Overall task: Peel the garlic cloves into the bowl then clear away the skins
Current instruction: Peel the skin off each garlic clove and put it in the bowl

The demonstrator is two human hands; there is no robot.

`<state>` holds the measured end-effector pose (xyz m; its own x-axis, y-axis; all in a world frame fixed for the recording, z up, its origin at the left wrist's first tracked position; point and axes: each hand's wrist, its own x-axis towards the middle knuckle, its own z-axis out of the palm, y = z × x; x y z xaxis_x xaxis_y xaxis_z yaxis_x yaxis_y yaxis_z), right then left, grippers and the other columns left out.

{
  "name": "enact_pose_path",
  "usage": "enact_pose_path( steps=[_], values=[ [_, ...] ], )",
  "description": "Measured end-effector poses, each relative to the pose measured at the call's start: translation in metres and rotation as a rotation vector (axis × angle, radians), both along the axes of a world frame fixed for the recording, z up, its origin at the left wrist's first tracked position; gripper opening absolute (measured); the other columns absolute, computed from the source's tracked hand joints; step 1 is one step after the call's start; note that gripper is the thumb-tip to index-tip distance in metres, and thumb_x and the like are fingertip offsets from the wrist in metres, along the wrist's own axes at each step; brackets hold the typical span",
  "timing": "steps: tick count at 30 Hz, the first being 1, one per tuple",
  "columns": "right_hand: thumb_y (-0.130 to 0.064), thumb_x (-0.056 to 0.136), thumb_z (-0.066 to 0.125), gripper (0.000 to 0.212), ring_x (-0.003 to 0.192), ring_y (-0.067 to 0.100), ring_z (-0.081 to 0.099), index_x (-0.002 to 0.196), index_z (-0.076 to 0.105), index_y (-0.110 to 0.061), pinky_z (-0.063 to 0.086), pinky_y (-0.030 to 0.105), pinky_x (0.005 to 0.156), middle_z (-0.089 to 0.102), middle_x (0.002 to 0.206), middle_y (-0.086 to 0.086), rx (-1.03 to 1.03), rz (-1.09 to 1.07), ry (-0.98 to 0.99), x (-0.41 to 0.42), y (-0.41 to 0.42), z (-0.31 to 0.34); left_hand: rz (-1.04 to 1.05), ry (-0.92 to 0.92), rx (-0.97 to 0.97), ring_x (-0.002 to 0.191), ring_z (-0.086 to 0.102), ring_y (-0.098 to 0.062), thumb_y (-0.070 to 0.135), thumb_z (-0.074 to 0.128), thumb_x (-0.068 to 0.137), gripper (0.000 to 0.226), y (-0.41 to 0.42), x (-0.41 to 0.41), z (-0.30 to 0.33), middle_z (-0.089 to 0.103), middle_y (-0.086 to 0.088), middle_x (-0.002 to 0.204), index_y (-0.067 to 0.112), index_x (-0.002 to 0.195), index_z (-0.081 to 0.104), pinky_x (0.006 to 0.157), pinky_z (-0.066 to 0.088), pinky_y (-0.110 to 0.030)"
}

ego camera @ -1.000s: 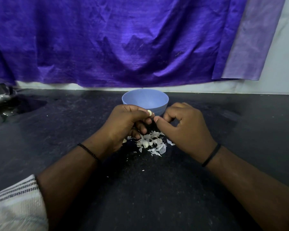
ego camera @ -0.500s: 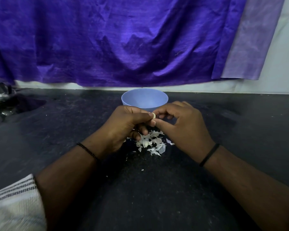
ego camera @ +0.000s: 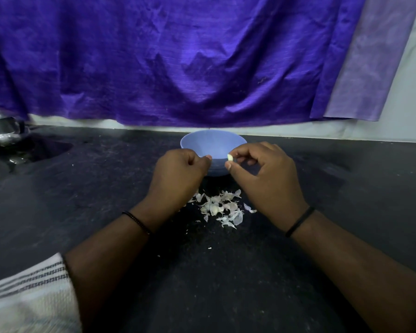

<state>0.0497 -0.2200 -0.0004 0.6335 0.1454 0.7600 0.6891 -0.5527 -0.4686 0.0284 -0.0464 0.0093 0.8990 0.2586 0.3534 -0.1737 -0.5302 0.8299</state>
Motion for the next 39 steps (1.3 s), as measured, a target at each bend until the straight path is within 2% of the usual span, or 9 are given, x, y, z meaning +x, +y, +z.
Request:
enact_pose_path(
  steps=[4,8,11,14,19,24,28,33,39],
  values=[
    [-0.035,0.082,0.071,0.012,0.088,0.009,0.059,0.09,0.071,-0.026,0.051,0.04,0.08,0.066,0.088,-0.014,0.057,-0.05,-0.046,0.02,0.008,0.006,0.026,-0.071,0.057,0.056,0.059,-0.011,0.027,0.067,0.09,0.028,-0.001,0.0,-0.001,0.06,0.005,0.057,0.013,0.066,0.062,0.062,0.049,-0.031],
    [-0.037,0.077,0.074,0.012,0.089,0.013,0.059,0.086,0.07,-0.03,0.05,0.043,0.082,0.066,0.085,-0.013,0.098,-0.09,-0.023,0.038,0.012,0.013,0.143,-0.243,0.106,0.076,0.058,-0.01,0.023,0.07,0.084,0.01,0.002,0.0,-0.001,0.059,0.005,0.083,0.025,0.087,0.06,0.066,0.048,-0.029],
    [-0.039,0.078,0.073,0.013,0.092,0.018,0.058,0.088,0.073,-0.032,0.049,0.044,0.086,0.064,0.086,-0.013,0.08,-0.112,0.036,0.054,0.023,0.023,0.142,-0.299,0.134,0.077,0.056,-0.005,0.01,0.066,0.078,0.022,0.005,0.002,-0.003,0.057,0.006,0.086,0.031,0.082,0.064,0.067,0.045,-0.019],
    [-0.039,0.085,0.068,0.014,0.098,0.02,0.057,0.094,0.076,-0.033,0.047,0.044,0.092,0.067,0.091,-0.013,-0.008,-0.146,0.092,0.066,0.033,0.027,0.124,-0.258,0.115,0.08,0.058,-0.002,0.019,0.067,0.078,0.019,0.005,0.005,-0.005,0.06,0.007,0.09,0.038,0.078,0.068,0.072,0.049,-0.021],
    [-0.04,0.08,0.063,0.009,0.086,0.02,0.063,0.074,0.068,-0.037,0.052,0.045,0.082,0.069,0.082,-0.012,0.033,-0.122,0.116,0.071,0.024,0.026,0.153,-0.211,0.084,0.081,0.059,-0.002,0.03,0.063,0.086,0.013,0.009,0.013,-0.005,0.064,0.007,0.092,0.029,0.081,0.075,0.078,0.048,-0.026],
    [-0.04,0.077,0.068,0.017,0.075,0.017,0.063,0.072,0.062,-0.025,0.053,0.046,0.074,0.065,0.071,-0.012,0.097,-0.09,0.091,0.061,0.019,0.023,0.208,-0.209,0.061,0.076,0.057,0.0,0.027,0.075,0.084,0.013,0.015,0.014,-0.002,0.063,0.01,0.084,0.024,0.071,0.073,0.068,0.039,-0.011],
    [-0.037,0.091,0.064,0.032,0.064,0.015,0.056,0.067,0.058,-0.017,0.049,0.041,0.065,0.057,0.061,-0.008,-0.02,-0.032,0.061,0.03,0.027,0.016,0.229,-0.198,-0.028,0.061,0.056,-0.01,0.037,0.07,0.089,0.043,0.021,0.016,-0.002,0.061,0.007,0.057,0.013,0.054,0.061,0.062,0.045,-0.027],
    [-0.027,0.083,0.074,0.025,0.058,0.01,0.055,0.067,0.059,-0.017,0.05,0.035,0.057,0.057,0.059,-0.008,-0.104,0.016,0.096,-0.003,0.038,0.008,0.252,-0.168,-0.076,0.046,0.047,-0.004,0.034,0.067,0.091,0.04,0.021,0.013,0.003,0.057,-0.001,0.052,0.008,0.061,0.063,0.054,0.039,-0.023],
    [-0.024,0.079,0.077,0.017,0.068,0.008,0.056,0.078,0.06,-0.022,0.05,0.034,0.06,0.064,0.073,-0.008,-0.263,0.084,0.167,-0.013,0.052,0.001,0.228,-0.087,-0.146,0.066,0.065,-0.031,0.025,0.064,0.091,0.03,0.025,0.014,0.004,0.062,-0.003,0.062,0.014,0.064,0.061,0.065,0.057,-0.048]
  ],
)
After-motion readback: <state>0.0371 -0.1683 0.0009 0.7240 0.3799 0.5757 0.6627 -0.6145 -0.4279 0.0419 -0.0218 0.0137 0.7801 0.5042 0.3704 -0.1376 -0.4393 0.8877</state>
